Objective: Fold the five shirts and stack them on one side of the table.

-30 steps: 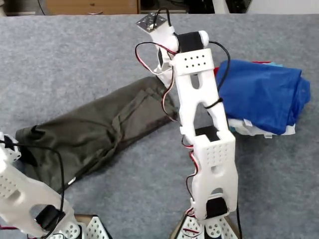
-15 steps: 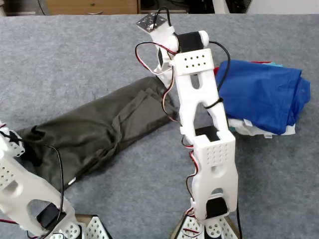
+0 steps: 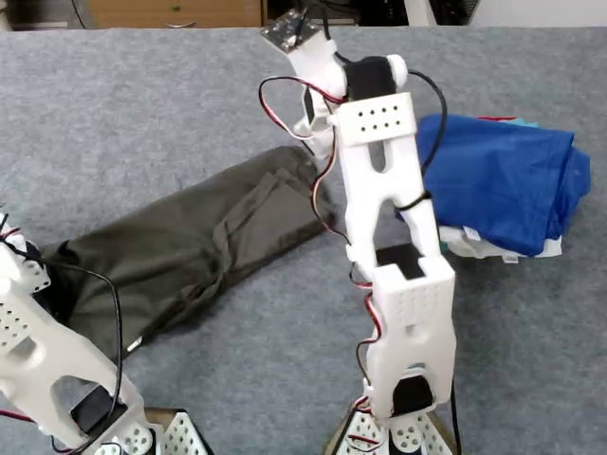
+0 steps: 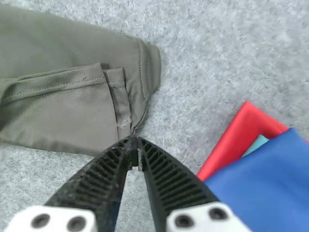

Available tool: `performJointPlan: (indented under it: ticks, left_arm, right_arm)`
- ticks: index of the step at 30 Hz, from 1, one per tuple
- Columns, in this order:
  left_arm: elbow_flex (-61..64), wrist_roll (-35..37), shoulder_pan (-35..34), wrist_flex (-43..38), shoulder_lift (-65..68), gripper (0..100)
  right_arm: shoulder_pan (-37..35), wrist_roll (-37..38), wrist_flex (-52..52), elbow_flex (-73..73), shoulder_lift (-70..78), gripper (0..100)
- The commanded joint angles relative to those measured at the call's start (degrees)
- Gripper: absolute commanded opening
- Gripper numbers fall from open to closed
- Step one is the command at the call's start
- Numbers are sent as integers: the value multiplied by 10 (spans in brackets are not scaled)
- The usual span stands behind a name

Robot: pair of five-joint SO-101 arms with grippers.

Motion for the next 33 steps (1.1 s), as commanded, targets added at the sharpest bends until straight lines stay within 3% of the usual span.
performJointPlan:
  ticks: [1,12,22,28,33]
  left_arm:
    - [-43,6,-4,-4,2,20]
    - [-256,2,-85,42,6,20]
    - [-278,-18,-92,47,-5,20]
    - [-201,-18,-40,48,-99,20]
    - [-79,-15,77,48,-250,20]
  right_arm:
    - [9,6,11,0,-44,3]
    - [7,5,11,0,-46,3]
    - [7,3,8,-52,-46,3]
    - [8,2,8,-177,-45,3]
    - [14,1,9,-284,-44,2]
